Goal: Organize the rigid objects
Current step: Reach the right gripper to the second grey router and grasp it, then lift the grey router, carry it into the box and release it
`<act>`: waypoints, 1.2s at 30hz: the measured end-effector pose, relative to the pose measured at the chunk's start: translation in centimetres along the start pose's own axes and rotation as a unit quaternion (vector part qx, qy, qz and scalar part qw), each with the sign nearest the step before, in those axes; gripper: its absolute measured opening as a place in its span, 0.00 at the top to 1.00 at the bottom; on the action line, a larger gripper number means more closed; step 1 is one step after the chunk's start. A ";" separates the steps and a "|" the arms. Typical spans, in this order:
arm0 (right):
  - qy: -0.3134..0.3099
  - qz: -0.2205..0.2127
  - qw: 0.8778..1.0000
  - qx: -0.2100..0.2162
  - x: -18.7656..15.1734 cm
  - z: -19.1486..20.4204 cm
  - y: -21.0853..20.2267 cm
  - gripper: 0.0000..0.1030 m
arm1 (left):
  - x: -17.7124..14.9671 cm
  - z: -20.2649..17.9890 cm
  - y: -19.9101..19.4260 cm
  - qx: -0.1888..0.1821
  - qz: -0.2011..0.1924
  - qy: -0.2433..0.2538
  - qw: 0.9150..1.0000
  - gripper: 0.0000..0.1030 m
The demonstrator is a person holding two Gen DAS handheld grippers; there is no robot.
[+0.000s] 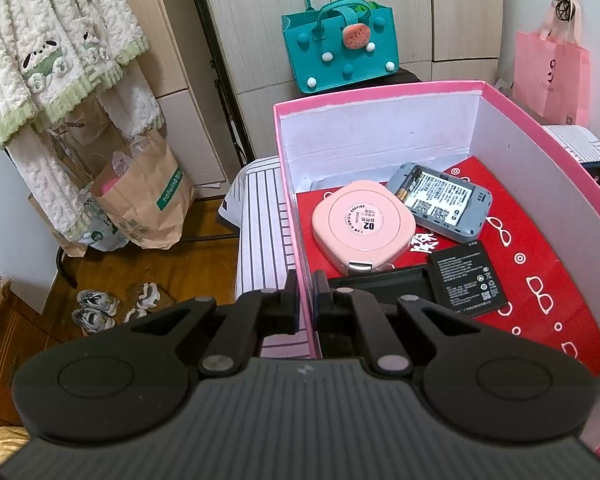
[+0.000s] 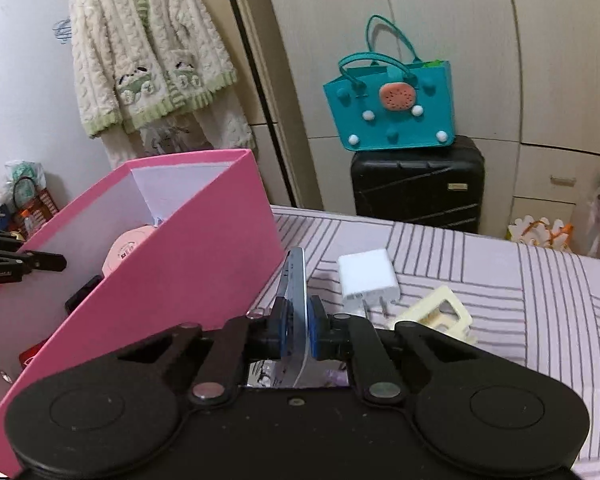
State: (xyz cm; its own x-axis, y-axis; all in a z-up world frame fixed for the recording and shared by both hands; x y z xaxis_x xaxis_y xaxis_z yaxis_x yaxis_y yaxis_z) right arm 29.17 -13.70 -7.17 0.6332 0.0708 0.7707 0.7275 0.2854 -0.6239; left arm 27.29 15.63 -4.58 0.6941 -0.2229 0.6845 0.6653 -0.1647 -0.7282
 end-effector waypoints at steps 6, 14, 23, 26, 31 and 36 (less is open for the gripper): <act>0.026 -0.012 0.999 -0.025 -0.3 -0.8 -2.8 0.87 | 0.0 0.0 -0.1 -0.003 -0.001 -0.003 1.000 0.95; 0.082 0.046 0.996 0.006 -3.3 -1.4 -5.0 0.87 | 0.0 -0.1 -0.3 0.004 -0.003 0.006 1.000 0.95; 0.143 0.084 0.986 0.014 -7.0 -2.9 -4.4 0.84 | 0.1 0.0 -0.4 0.004 -0.008 0.003 1.000 0.95; 0.110 0.090 0.990 -0.015 -7.6 -2.6 -4.4 0.82 | 0.1 0.1 -0.4 0.003 -0.009 0.003 1.000 0.95; 0.061 0.083 0.994 -0.047 -7.6 -2.0 -4.6 0.58 | 0.1 0.1 -0.5 0.001 -0.010 0.000 1.000 0.95; 0.011 0.070 0.996 -0.047 -7.1 0.2 -4.4 0.39 | 0.1 0.2 -0.6 -0.001 -0.011 -0.001 1.000 0.95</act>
Point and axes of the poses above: each gripper's, at about its wrist camera, not at the fingertips, and y roughly the way its jaws point, z to its left, x to its top, the point moved 9 cm from there along y, roughly the way its jaws point, and after that the axes turned 8 degrees about -x, right-handed, at the moved point
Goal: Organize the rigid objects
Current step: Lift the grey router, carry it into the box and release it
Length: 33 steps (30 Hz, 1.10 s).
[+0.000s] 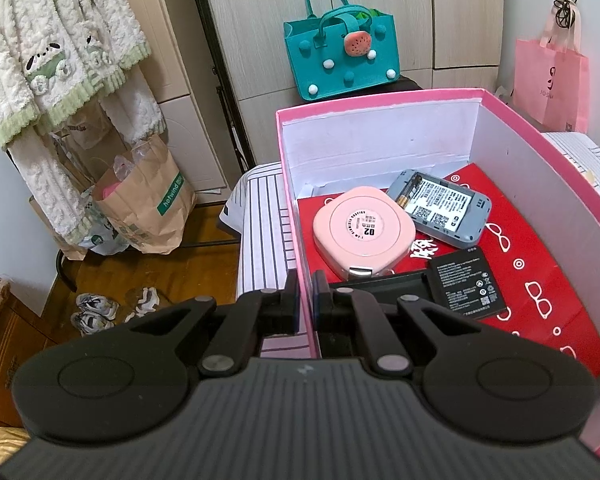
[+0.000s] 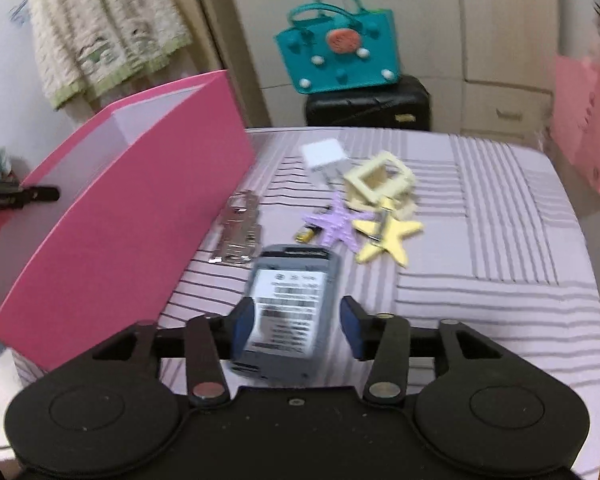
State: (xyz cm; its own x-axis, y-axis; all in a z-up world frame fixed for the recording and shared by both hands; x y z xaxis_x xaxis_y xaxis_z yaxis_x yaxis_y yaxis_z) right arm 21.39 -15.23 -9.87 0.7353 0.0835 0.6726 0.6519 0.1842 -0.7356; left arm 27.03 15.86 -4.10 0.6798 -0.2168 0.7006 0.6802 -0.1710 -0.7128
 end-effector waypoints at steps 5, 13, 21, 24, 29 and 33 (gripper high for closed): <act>-0.048 0.001 0.998 -0.043 -0.5 1.6 1.2 0.27 | 0.0 0.0 0.0 0.000 0.000 0.000 1.000 0.95; -0.044 -0.007 0.997 -0.067 0.1 1.3 2.2 0.36 | 0.0 0.0 0.1 -0.002 -0.001 -0.002 1.000 0.95; -0.020 -0.051 0.998 -0.008 3.3 1.9 -3.1 0.36 | 0.0 -0.1 0.2 -0.007 -0.003 -0.009 1.000 0.95; -0.025 -0.077 0.996 0.043 6.0 3.4 -6.0 0.36 | 0.0 -0.1 0.2 -0.008 -0.003 -0.010 1.000 0.95; -0.093 -0.074 0.981 0.150 9.5 8.8 -8.1 0.36 | 0.1 -0.1 0.3 -0.010 -0.005 -0.014 1.000 0.95; -0.165 -0.013 0.962 0.216 10.3 13.9 -6.5 0.36 | 0.0 -0.1 0.2 -0.010 -0.005 -0.013 1.000 0.95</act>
Point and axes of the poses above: each gripper's, at about its wrist camera, not at the fingertips, and y roughly the way its jaws point, z to its left, x to its top, the point moved 9 cm from there along y, roughly the way its jaws point, and after that the axes turned 8 degrees about -x, right-handed, at the moved point
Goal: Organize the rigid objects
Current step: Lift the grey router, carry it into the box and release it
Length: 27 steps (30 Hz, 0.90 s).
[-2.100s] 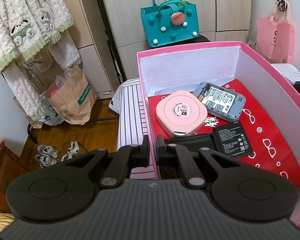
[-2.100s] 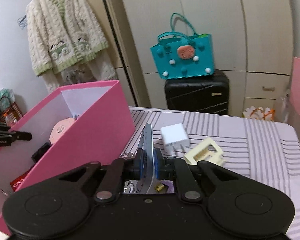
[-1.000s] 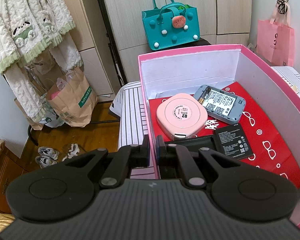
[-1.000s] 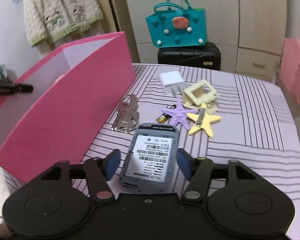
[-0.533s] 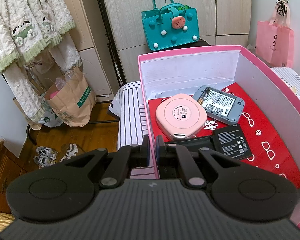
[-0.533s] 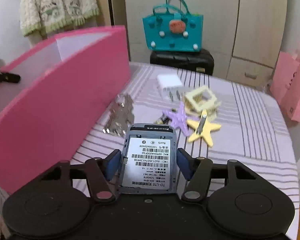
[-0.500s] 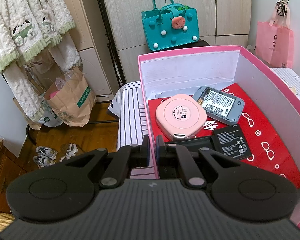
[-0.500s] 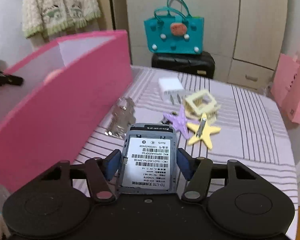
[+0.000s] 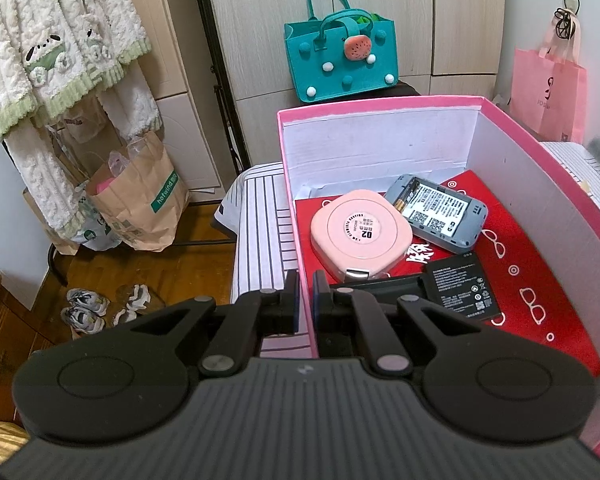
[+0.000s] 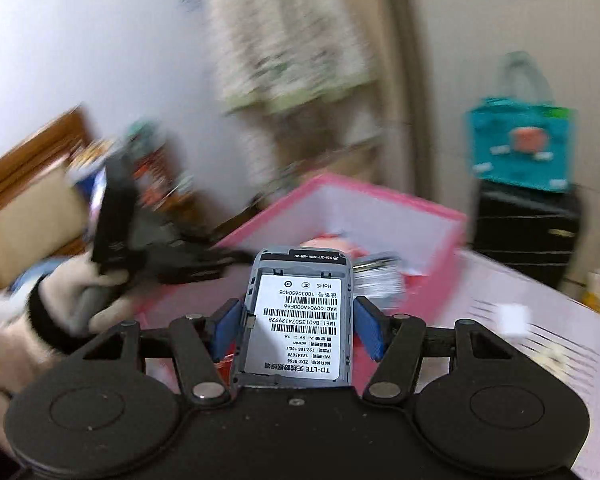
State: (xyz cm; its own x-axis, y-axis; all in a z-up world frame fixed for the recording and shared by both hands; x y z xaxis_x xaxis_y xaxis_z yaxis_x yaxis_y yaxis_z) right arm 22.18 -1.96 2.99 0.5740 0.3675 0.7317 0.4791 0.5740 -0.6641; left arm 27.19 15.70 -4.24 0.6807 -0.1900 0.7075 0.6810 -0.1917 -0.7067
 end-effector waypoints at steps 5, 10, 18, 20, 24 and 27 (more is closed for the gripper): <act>-0.077 0.133 0.987 0.043 -0.6 2.4 5.3 0.36 | 0.0 0.0 0.0 0.000 0.000 -0.001 1.000 0.95; -0.144 0.231 0.962 0.038 -2.2 2.7 8.9 0.35 | 0.0 0.0 0.0 -0.004 -0.002 -0.005 1.000 0.94; -0.182 0.206 0.960 -0.046 -3.0 2.6 7.8 0.29 | 0.1 -0.1 0.0 -0.008 -0.004 -0.009 1.000 0.94; -0.160 0.171 0.971 -0.054 -2.4 2.5 6.2 0.29 | 0.1 0.0 -0.1 -0.009 -0.004 -0.009 1.000 0.94; -0.100 0.039 0.991 -0.076 -1.0 2.0 1.9 0.28 | 0.1 -0.1 -0.1 -0.003 0.000 -0.005 1.000 0.94; -0.059 -0.024 0.993 -0.101 -1.4 1.1 -0.4 0.27 | 0.1 -0.7 -0.6 0.010 0.003 0.027 1.000 0.92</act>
Point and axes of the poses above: each gripper's, at about its wrist camera, not at the fingertips, and y roughly the way its jaws point, z to its left, x to its top, the point moved 9 cm from there along y, roughly the way its jaws point, and after that the axes turned 8 degrees about -x, right-handed, at the moved point
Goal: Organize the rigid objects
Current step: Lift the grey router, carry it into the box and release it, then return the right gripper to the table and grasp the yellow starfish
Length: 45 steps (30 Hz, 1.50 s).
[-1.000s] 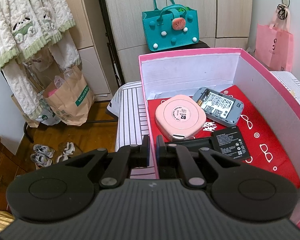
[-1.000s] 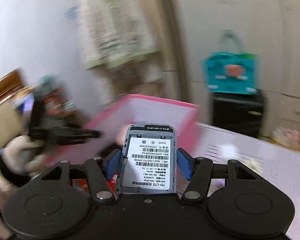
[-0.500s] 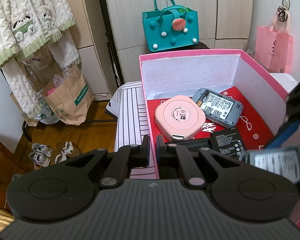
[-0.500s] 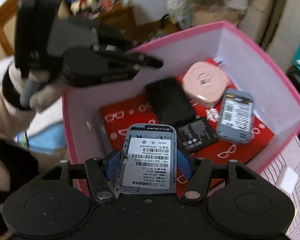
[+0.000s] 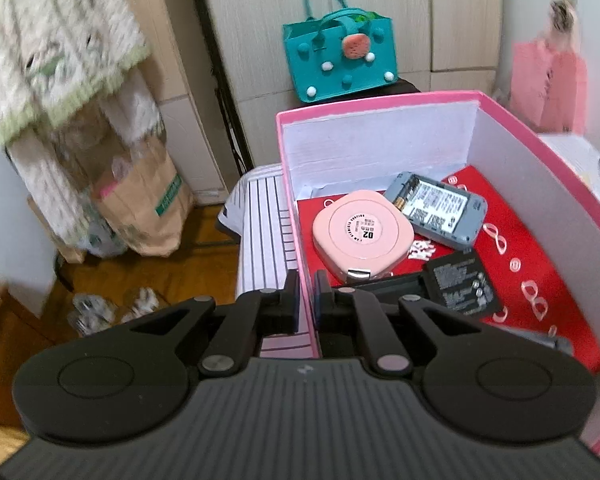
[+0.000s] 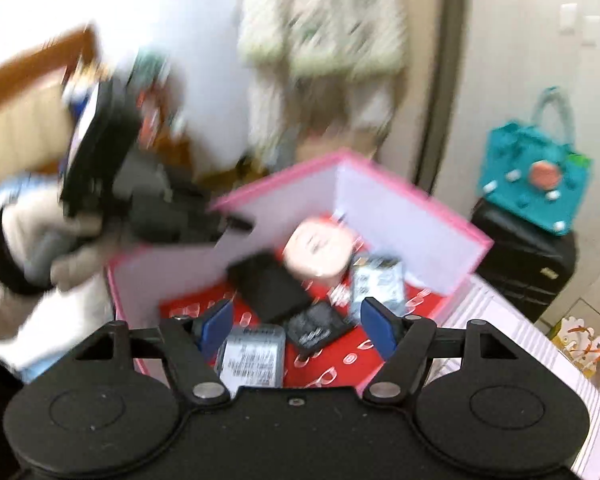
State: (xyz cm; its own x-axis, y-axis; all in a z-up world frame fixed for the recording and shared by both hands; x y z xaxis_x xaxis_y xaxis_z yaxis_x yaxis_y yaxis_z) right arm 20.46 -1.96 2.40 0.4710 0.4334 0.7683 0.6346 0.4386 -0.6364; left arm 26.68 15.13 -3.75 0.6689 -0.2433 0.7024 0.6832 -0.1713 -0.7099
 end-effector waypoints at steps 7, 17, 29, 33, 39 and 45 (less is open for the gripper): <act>0.089 0.009 0.996 -0.005 -2.6 -2.3 -1.7 0.27 | -1.3 -0.8 -2.4 -0.031 0.042 0.048 0.997 0.90; 0.165 -0.002 0.986 -0.019 -6.4 -5.4 -1.8 0.27 | -3.4 -1.5 -4.5 -0.044 0.067 0.055 0.995 0.91; 0.170 0.020 0.974 -0.150 -11.9 -9.9 -2.3 0.26 | -3.5 -1.2 -4.9 -0.058 0.064 0.037 0.996 0.90; 0.175 0.030 0.968 -0.178 -13.9 -11.3 -1.7 0.26 | -3.6 -1.3 -4.9 -0.050 0.052 0.041 0.997 0.91; 0.184 0.038 0.964 -0.188 -15.9 -12.6 0.8 0.26 | -3.7 -1.5 -4.9 -0.051 0.049 0.039 0.997 0.90; 0.219 0.032 0.957 -0.189 -15.8 -14.9 2.9 0.27 | -3.6 -1.4 -4.8 -0.045 0.046 0.039 0.997 0.90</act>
State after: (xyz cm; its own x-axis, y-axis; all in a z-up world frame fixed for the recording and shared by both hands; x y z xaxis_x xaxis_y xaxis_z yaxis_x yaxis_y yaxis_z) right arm 23.96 -19.26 -10.60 0.6751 0.0423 0.7365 0.7332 0.0709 -0.6763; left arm 20.55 15.52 -2.96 0.7005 -0.3351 0.6301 0.5886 -0.2280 -0.7756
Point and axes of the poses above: each gripper's, at about its wrist camera, not at the fingertips, and y roughly the way its jaws point, z to its left, x to its top, the point moved 9 cm from there along y, roughly the way its jaws point, and after that the axes turned 8 degrees about -x, right-handed, at the moved point
